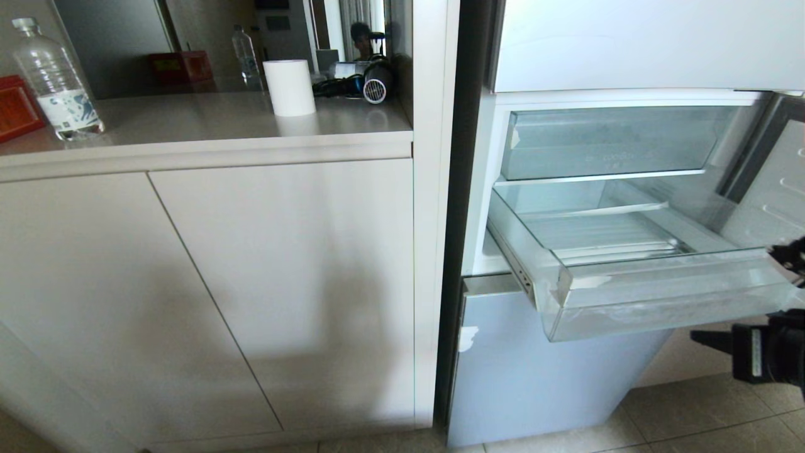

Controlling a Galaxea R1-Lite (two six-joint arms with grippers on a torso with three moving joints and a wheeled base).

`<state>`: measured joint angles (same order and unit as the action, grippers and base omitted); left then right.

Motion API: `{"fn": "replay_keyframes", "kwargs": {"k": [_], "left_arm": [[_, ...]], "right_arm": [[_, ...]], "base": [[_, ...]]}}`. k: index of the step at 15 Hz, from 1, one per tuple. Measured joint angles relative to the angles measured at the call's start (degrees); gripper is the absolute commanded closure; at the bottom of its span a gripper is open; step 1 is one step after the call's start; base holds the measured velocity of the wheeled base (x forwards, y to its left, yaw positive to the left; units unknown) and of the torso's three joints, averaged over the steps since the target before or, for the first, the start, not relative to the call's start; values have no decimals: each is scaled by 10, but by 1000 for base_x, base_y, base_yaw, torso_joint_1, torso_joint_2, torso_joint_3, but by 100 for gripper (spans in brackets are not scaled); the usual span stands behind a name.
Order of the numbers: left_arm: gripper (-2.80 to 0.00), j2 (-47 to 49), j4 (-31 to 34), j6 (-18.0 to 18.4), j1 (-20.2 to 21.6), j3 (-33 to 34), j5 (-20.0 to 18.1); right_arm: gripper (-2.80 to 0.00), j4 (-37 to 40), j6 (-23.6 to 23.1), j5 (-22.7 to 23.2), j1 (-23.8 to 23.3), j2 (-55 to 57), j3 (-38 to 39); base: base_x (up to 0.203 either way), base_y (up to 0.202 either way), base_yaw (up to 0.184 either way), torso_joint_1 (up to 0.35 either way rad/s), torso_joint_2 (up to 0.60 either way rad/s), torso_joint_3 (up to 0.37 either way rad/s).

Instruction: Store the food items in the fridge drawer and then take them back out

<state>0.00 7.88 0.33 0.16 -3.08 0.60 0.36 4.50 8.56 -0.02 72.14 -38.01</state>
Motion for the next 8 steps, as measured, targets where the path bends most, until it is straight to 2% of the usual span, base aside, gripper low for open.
{"fn": "replay_keyframes", "kwargs": {"k": [3,8], "left_arm": [[0,0,0,0,0,0,0],[0,0,0,0,0,0,0]], "right_arm": [[0,-4,1,3,0,126,-72],[0,-5,1,3,1,262,-157]], "base": [[0,0,0,0,0,0],[0,0,0,0,0,0]]}}
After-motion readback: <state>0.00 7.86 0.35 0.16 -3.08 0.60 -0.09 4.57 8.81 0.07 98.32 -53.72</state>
